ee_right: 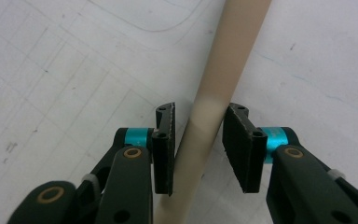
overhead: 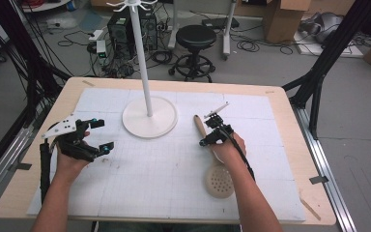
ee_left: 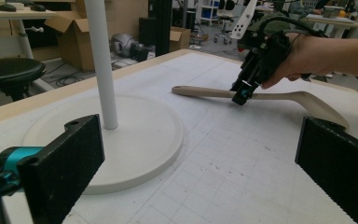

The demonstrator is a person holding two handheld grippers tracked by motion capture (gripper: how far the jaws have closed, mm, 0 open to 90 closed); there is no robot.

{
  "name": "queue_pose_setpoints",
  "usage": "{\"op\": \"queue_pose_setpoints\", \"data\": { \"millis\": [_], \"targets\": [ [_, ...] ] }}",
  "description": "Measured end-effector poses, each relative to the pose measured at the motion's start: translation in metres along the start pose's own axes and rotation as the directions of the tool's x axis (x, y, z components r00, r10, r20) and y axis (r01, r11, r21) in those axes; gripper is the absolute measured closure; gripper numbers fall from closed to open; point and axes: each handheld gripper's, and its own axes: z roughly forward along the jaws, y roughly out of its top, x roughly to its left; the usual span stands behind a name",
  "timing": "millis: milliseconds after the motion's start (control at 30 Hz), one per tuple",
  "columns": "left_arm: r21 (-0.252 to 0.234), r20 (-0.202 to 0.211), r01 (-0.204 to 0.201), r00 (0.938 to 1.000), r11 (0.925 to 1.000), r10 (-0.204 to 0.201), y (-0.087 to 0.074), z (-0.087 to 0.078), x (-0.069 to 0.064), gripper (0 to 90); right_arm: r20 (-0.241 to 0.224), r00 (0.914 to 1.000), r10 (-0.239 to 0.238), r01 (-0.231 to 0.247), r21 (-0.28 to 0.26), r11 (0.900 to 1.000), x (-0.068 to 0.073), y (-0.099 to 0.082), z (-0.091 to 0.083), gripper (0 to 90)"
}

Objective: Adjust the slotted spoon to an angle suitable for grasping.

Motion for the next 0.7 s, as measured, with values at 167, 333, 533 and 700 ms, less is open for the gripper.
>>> {"op": "queue_pose_setpoints", "data": {
  "millis": [167, 333, 533, 700],
  "targets": [
    [0.002, 0.0, 0.0, 1.0, 1.0, 0.0, 0.0, 0.0, 0.0, 1.7, -0.016, 0.9998, -0.011, 0.011, 0.007, 0.9999, 0.003, 0.002, 0.001, 67.1],
    [0.0, -0.001, 0.001, 1.0, 1.0, -0.001, 0.0, 0.0, 0.0, 1.7, -0.024, 0.9995, -0.019, 0.019, -0.011, 0.9998, 0.006, 0.004, -0.005, 70.0],
    [-0.006, 0.001, 0.0, 1.0, 1.0, 0.0, 0.001, -0.001, 0.0, 1.7, -0.049, 0.9982, -0.034, 0.03, -0.065, 0.9974, 0.009, 0.005, -0.021, 74.3],
    [-0.009, 0.001, -0.002, 1.0, 1.0, 0.002, 0.001, -0.001, -0.001, 1.7, -0.039, 0.9968, -0.071, 0.065, -0.126, 0.9899, 0.013, 0.005, -0.04, 75.8]
  ]
}}
